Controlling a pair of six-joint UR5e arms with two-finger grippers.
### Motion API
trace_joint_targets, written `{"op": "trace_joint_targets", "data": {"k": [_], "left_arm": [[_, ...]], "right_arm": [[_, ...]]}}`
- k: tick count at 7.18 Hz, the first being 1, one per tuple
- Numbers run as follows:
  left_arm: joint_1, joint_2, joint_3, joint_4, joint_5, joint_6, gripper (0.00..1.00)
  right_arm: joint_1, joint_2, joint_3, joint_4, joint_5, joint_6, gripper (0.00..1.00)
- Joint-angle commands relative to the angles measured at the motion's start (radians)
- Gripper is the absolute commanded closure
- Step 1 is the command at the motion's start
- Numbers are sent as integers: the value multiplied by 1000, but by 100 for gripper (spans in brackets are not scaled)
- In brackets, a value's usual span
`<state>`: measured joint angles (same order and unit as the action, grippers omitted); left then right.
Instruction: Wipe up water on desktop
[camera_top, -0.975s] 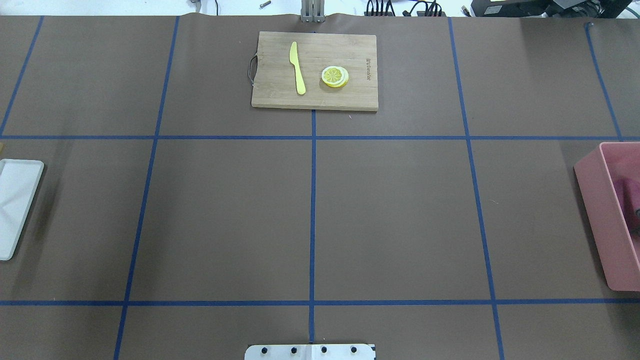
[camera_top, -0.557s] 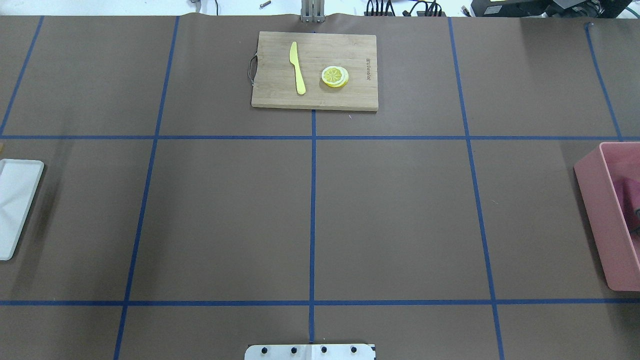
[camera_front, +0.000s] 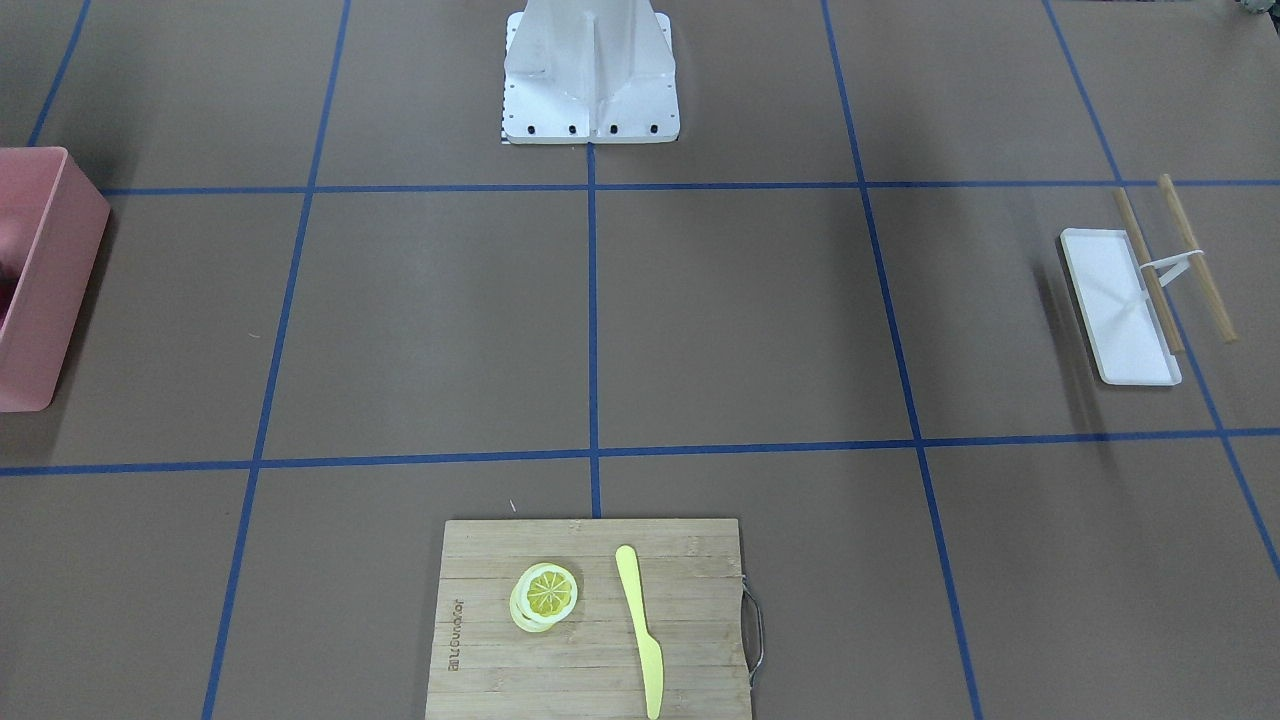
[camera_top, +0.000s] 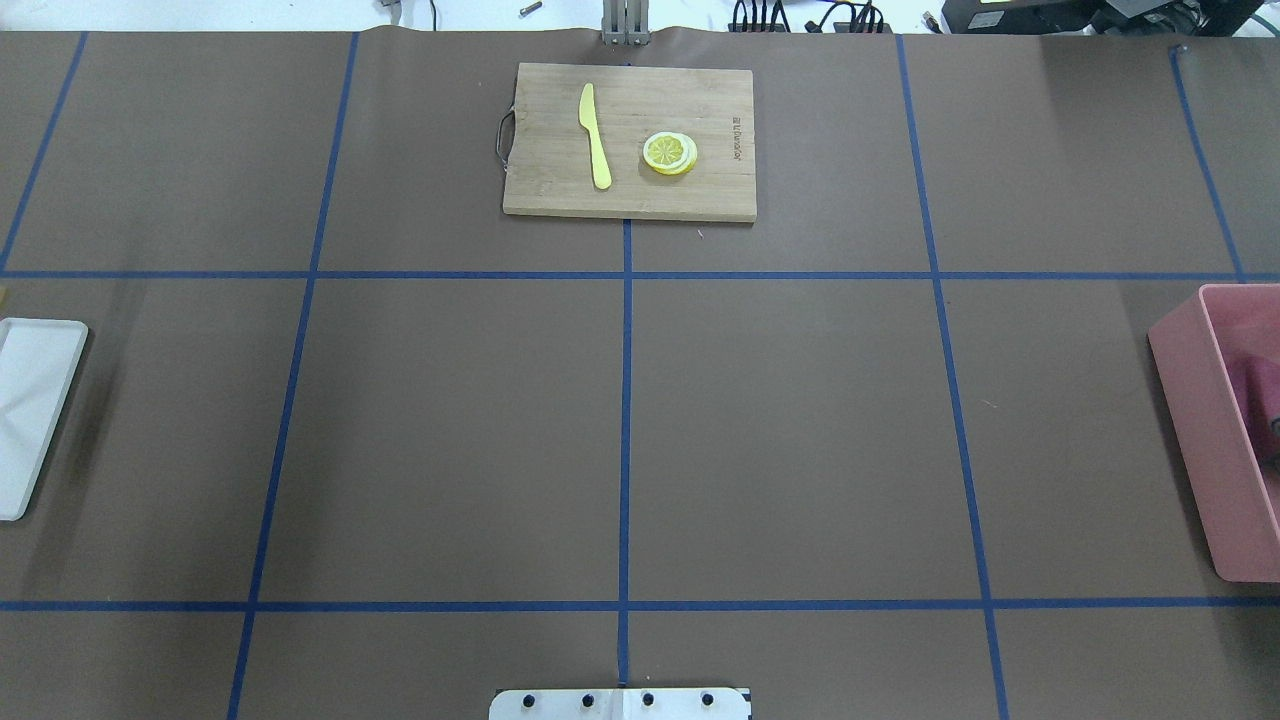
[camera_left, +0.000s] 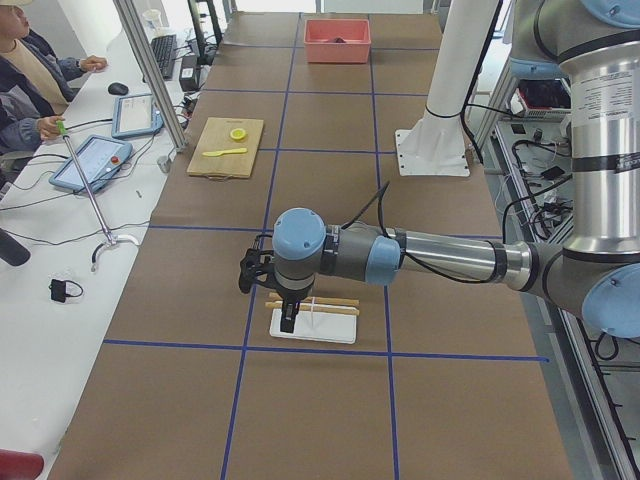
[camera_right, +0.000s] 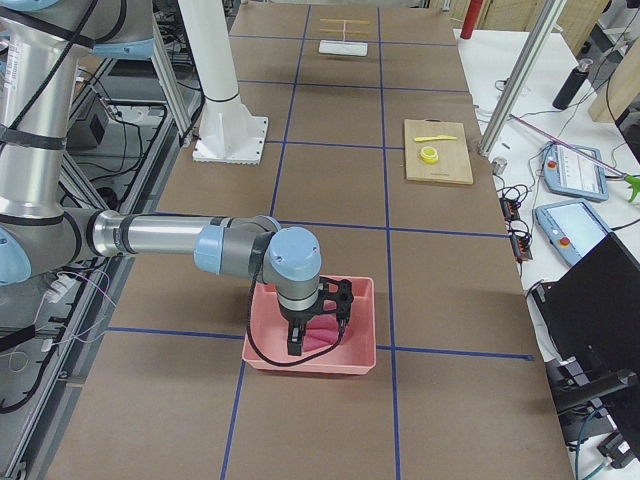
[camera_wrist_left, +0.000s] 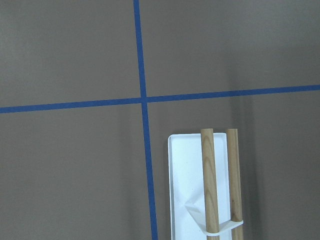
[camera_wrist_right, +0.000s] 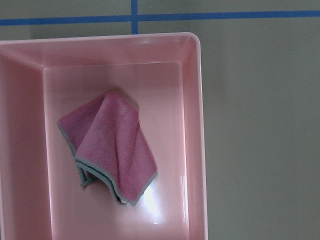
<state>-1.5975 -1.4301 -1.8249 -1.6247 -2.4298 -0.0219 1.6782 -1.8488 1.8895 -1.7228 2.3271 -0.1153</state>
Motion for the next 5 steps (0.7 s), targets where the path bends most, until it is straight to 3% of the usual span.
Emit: {"op": "trace_joint_targets", "data": {"k": [1, 5], "left_arm": [[-1, 2, 7, 2, 0, -1, 2], [-1, 10, 7, 6, -12, 0, 2]], "right_arm": [[0, 0, -3, 0, 0, 2, 0], [0, 2, -4, 0, -2, 2, 0]]}}
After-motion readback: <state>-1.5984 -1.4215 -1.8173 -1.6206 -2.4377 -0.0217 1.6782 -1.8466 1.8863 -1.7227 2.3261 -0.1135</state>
